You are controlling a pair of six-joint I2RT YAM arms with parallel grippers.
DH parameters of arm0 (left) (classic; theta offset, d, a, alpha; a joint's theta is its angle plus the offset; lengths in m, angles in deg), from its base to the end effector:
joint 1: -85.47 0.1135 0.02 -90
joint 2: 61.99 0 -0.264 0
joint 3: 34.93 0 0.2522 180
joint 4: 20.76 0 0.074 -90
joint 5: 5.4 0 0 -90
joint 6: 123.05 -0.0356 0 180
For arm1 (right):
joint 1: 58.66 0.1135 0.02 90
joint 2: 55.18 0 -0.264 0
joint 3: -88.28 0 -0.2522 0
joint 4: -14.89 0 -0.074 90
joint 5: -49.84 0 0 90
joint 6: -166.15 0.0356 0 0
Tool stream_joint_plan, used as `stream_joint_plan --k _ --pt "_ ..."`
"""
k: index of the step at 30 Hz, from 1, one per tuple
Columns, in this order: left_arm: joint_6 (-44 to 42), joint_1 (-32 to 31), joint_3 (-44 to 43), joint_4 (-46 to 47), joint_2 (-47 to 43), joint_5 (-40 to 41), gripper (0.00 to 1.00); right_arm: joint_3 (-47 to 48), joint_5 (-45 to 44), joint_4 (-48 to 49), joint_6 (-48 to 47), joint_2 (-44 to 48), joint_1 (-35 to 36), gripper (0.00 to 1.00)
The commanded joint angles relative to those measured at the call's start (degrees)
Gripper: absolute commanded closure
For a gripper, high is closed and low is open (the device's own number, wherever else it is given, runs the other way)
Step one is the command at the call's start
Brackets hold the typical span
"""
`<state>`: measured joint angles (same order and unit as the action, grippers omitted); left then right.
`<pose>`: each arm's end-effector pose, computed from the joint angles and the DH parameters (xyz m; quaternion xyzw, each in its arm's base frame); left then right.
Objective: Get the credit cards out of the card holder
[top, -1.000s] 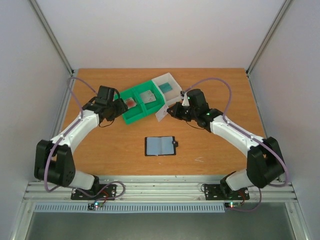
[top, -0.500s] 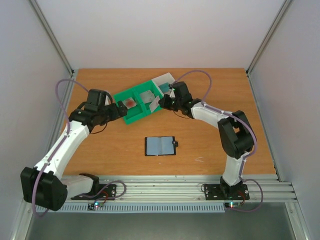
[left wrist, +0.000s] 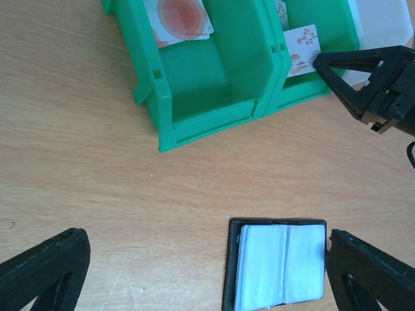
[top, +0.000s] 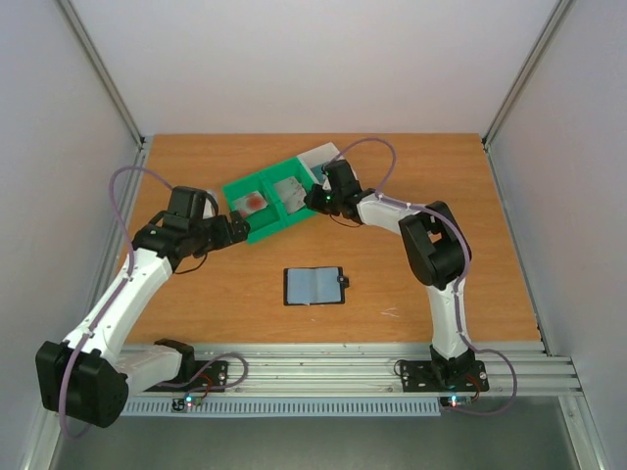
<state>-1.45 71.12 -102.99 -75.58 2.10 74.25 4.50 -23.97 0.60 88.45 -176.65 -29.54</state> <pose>0.2165 -0.0620 0.2839 -0.1108 0.9323 -0.2085 0.2740 0.4052 0.2371 0.1622 -0.1904 0.8772 0.2684 0.3497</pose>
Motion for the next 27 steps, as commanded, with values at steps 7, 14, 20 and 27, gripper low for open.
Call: stream_joint_plan --k 7,14,20,27 --pt "-0.26 -0.03 1.69 1.45 -0.41 -3.12 0.01 4.44 -2.59 -5.98 -2.01 -0.02 -0.3 0.79" --pt "0.02 -0.02 2.45 2.31 -1.14 -4.68 0.01 6.96 -3.71 -15.89 -2.91 3.22 -0.3 0.69" --pt "0.14 -0.15 3.27 2.89 -1.87 -6.02 0.07 3.25 -0.56 -19.35 -3.74 10.17 -0.3 0.69" --pt "0.69 -1.87 5.79 4.95 -1.92 -9.77 0.13 -5.58 3.35 -23.79 -4.89 21.45 -0.32 0.68"
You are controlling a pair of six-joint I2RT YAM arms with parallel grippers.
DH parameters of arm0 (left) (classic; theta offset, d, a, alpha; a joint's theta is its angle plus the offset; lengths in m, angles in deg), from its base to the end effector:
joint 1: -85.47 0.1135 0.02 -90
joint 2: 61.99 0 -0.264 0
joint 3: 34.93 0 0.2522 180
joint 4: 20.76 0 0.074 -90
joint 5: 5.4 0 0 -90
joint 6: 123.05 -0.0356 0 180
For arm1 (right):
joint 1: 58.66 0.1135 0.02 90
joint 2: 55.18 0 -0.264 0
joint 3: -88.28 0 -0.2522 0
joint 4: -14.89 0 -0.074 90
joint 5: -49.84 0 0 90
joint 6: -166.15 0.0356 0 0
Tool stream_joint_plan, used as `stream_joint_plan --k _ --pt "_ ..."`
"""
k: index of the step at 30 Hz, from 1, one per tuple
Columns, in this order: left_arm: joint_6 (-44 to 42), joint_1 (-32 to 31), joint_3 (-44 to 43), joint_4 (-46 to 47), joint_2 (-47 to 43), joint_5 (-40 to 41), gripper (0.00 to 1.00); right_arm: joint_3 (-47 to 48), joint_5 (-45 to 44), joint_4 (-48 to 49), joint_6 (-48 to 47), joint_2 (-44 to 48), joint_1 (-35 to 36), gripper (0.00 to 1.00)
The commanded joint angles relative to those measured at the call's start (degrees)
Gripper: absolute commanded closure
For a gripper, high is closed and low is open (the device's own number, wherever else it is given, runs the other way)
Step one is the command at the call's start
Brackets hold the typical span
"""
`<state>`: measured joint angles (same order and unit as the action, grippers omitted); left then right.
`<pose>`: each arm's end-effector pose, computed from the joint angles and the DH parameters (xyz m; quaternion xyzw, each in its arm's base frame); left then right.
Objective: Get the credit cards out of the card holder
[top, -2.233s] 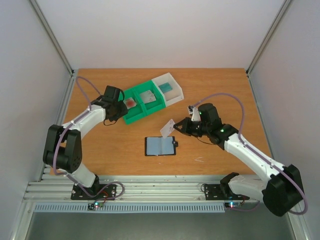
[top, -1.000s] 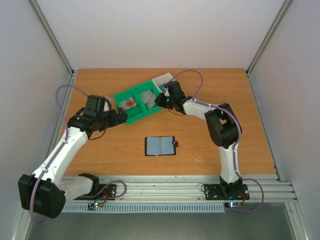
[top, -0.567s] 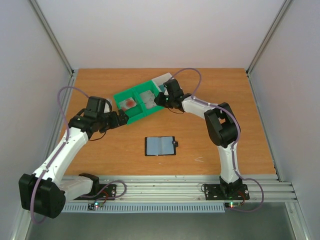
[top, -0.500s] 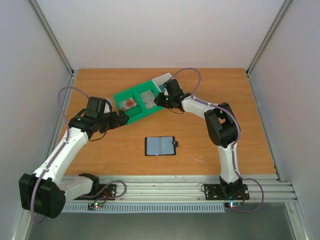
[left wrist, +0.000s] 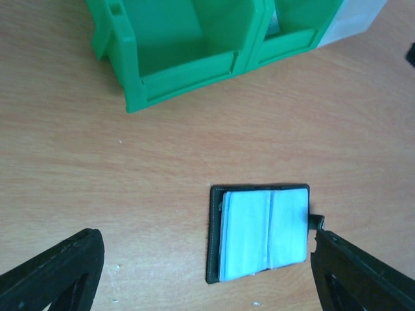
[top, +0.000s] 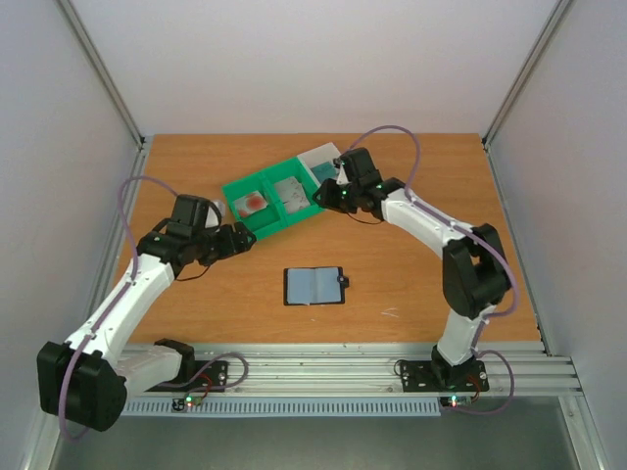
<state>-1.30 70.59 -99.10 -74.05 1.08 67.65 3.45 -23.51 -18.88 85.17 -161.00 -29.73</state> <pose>0.2088 -0.0662 0.2683 -0.0900 0.9326 -0.2549 0.2391 0.3601 0.2107 0.2452 -0.2129 0.8888 0.2509 0.3190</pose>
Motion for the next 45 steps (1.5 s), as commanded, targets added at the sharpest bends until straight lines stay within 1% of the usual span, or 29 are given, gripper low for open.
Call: stream_joint_plan --k 1,7,11,15,18,21,28,31,34,45 --pt "0.83 -2.02 2.43 4.11 -0.74 -3.63 0.13 -6.16 3.23 -4.86 -1.82 7.54 -0.03 0.68" --pt "3.18 -5.86 4.86 9.49 1.96 -6.64 0.12 -14.99 5.08 -7.64 -1.92 16.03 0.31 0.66" --pt "5.45 -7.76 6.73 15.34 4.92 -9.15 0.12 -20.07 5.44 -9.33 -2.16 19.41 1.36 0.63" --pt "8.1 -9.24 9.58 21.68 8.7 -11.35 0.13 -25.15 5.11 -9.24 -2.16 22.17 2.83 0.63" --pt "11.1 -10.33 11.56 26.87 11.42 -12.16 0.17 -28.21 4.98 -8.72 -2.12 22.41 3.79 0.63" --pt "13.71 -11.0 13.01 32.5 14.25 -14.11 0.19 -30.93 4.86 -7.53 -1.91 22.26 4.41 0.63" --pt "16.68 -12.46 13.74 38.54 21.09 -14.95 0.26 -34.32 3.99 -6.14 -2.27 20.14 5.16 0.63" --pt "17.09 -13.09 13.98 38.91 23.01 -14.95 0.3 -35.2 3.66 -5.79 -2.63 19.96 5.17 0.63" --pt "17.5 -13.4 14.34 41.57 24.34 -15.27 0.32 -35.84 3.58 -5.57 -2.86 19.42 5.41 0.64" --pt "18.8 -14.03 15.96 44.49 27.0 -15.78 0.34 -37.52 3.2 -4.26 -1.92 17.84 6.62 0.67"
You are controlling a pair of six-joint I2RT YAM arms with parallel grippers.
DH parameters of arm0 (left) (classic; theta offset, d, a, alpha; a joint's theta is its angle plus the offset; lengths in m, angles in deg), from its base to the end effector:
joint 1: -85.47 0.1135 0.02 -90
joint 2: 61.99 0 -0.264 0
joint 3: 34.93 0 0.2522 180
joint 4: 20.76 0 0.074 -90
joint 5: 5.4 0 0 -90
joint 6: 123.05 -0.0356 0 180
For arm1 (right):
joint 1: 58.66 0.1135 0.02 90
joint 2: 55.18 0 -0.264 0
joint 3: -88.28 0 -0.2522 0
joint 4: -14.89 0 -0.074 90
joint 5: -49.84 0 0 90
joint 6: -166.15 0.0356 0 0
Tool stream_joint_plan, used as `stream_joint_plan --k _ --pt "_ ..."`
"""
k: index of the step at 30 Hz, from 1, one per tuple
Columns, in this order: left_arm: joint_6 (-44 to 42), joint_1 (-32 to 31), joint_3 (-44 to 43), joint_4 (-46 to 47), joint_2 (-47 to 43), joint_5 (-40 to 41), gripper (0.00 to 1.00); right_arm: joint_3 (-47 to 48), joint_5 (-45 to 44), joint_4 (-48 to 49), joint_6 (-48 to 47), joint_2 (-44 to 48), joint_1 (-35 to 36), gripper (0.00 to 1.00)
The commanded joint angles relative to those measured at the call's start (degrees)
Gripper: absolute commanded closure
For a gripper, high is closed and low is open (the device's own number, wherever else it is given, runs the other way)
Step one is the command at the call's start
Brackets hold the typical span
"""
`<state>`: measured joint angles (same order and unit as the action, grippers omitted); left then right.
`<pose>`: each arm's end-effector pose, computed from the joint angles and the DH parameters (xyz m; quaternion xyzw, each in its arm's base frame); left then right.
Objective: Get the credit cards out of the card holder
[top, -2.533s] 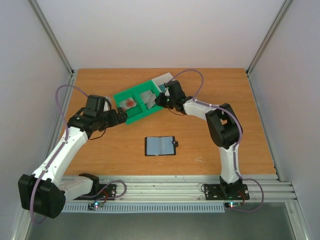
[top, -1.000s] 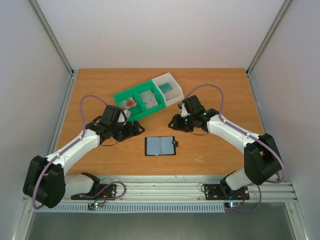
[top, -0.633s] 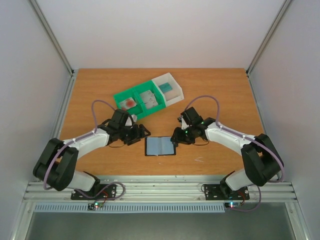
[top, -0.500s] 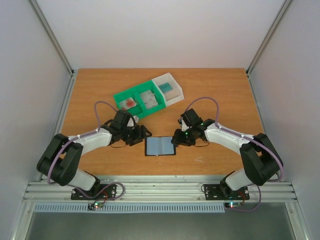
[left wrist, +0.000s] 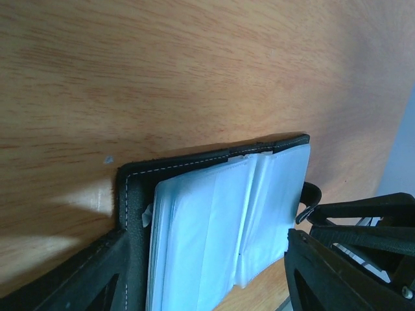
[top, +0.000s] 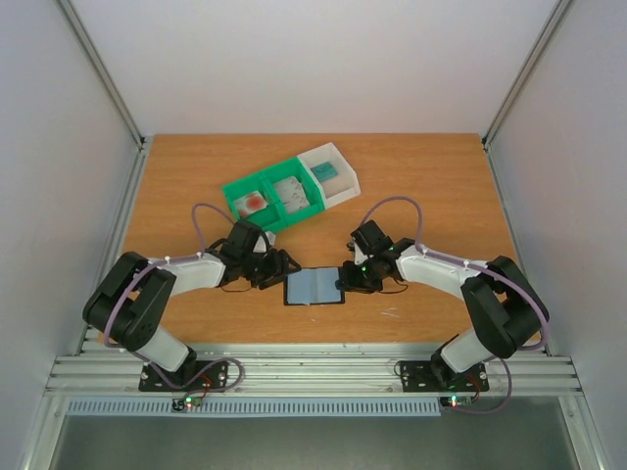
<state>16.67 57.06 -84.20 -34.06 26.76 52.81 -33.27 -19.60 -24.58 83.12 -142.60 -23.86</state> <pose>0.2303 -0.1459 0.1341 -0.0826 0.9119 -0.3950 0.0747 0.2131 0.1633 0.1553 -0.2648 0.9302 0.2294 0.1094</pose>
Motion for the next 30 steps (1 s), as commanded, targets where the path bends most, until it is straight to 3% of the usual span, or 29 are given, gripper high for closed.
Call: stream_joint_plan --k 1,10,22,30 --pt "1.18 -0.58 1.19 4.75 1.56 -0.99 0.35 -0.83 -0.72 1.45 0.15 -0.63 0.86 0.67" --pt "2.29 -1.33 1.31 5.87 1.78 -1.26 0.42 -0.86 -1.64 1.54 0.8 -1.26 1.64 0.7" --pt "1.98 -1.57 0.25 1.74 -2.66 -0.06 0.33 -0.65 -5.99 -0.64 1.15 1.52 2.15 0.68" --pt "2.47 -2.59 0.16 3.65 0.61 -0.4 0.36 -0.99 -5.97 0.4 1.13 -0.48 2.5 0.7"
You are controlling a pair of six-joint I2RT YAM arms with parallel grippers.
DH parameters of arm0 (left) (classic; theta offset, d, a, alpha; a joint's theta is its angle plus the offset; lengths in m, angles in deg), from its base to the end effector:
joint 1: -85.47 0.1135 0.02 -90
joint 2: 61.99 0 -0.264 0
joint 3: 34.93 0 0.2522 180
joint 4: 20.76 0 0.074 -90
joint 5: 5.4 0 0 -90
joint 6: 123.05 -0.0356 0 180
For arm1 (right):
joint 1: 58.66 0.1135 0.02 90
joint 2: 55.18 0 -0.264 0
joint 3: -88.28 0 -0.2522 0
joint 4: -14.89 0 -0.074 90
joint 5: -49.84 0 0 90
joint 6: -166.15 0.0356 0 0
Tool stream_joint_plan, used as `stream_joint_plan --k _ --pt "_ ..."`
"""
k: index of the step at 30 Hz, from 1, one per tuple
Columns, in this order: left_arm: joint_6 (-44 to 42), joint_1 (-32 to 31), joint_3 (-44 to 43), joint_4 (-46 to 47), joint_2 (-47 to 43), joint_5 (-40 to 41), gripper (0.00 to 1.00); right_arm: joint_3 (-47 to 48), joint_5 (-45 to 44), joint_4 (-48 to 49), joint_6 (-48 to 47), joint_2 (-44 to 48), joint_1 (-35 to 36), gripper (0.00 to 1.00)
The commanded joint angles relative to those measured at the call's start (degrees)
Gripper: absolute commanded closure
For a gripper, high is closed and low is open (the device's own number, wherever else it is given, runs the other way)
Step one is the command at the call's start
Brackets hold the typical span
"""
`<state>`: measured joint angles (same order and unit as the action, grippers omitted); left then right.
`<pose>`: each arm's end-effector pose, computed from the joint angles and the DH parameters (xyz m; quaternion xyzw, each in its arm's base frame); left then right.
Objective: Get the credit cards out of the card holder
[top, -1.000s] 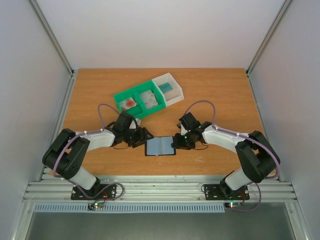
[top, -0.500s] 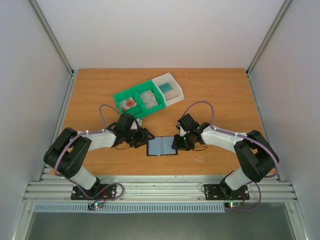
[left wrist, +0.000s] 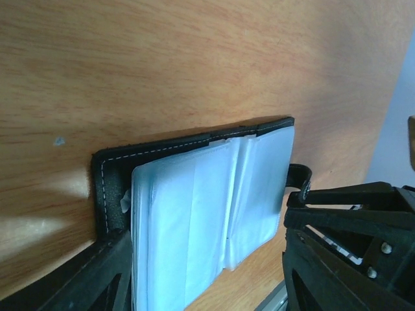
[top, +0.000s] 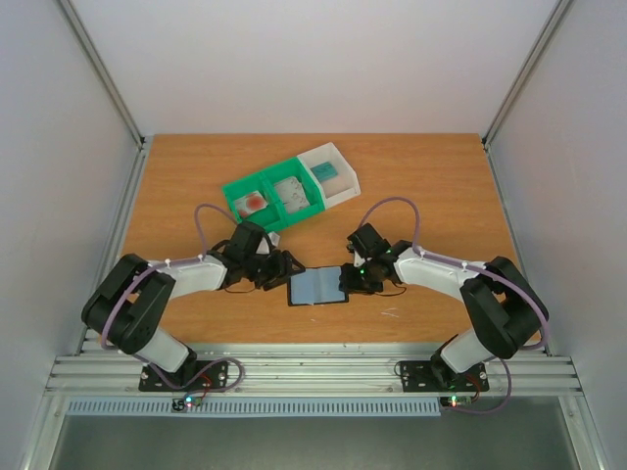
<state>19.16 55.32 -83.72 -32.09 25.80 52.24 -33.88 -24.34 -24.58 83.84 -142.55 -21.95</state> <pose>0.2258 -0.1532 0.1385 -0.0800 0.9048 -0.4118 0.0727 0.2075 0.1669 0.1519 -0.2683 0.9366 0.1935 0.1160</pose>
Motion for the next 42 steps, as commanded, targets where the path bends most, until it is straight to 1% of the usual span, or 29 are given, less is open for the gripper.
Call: stream_joint_plan --k 1,6,8,10,13,14,16,20,23,27,30,34,36,38,42 --pt "-0.07 -0.99 -0.42 1.74 1.86 0.32 0.37 -0.53 -1.15 0.59 0.48 -0.71 0.64 0.71" --pt "0.17 -1.14 -0.53 2.62 3.65 0.5 0.39 -1.08 -0.92 1.57 0.96 -1.14 1.19 0.72" --pt "0.68 -1.18 -0.36 3.57 4.05 0.29 0.42 -1.19 -0.89 1.78 1.25 -1.24 1.48 0.72" --pt "1.3 -1.35 -0.25 4.64 4.19 0.01 0.49 -1.37 -1.02 2.12 1.43 -1.25 1.96 0.73" --pt "2.54 -1.85 -0.37 6.79 4.09 -0.98 0.7 -1.8 -1.06 2.77 1.84 -1.5 2.34 0.73" --pt "3.11 -2.22 -0.59 7.63 4.07 -1.41 0.74 -1.91 -0.97 3.04 2.0 -1.62 2.43 0.73" --pt "4.44 -3.14 -1.35 9.05 4.28 -2.18 0.8 -2.23 -0.88 3.59 2.28 -1.95 2.5 0.74" --pt "5.74 -5.86 -3.67 9.28 4.62 -2.44 0.89 -2.5 -0.57 4.38 2.75 -2.19 2.62 0.75" --pt "6.48 -7.45 -4.63 9.35 4.62 -1.96 0.99 -2.64 -0.95 4.55 2.87 -2.17 2.66 0.76" --pt "7.45 -8.21 -5.51 10.84 5.74 -2.44 0.99 -2.65 -0.68 5.04 2.91 -2.77 2.64 0.76" --pt "8.57 -8.29 -5.4 12.34 7.04 -2.79 0.93 -2.73 -0.52 5.4 2.95 -3.13 2.6 0.76" --pt "8.58 -8.37 -5.14 11.82 7.48 -2.12 0.86 -2.9 -0.61 5.26 2.95 -2.84 2.59 0.76" --pt "7.73 -8.35 -5.39 10.3 7.27 -1.32 0.82 -2.82 -0.65 5.09 2.9 -2.63 2.62 0.77" --pt "6.39 -8.32 -6.08 7.68 6.92 -0.73 0.8 -2.41 -0.96 4.37 2.57 -2.23 2.61 0.77" --pt "2.73 -8.25 -7.19 -0.02 4.43 2.74 0.76 -1.29 -2.34 1.67 1.61 -0.05 2.62 0.77"
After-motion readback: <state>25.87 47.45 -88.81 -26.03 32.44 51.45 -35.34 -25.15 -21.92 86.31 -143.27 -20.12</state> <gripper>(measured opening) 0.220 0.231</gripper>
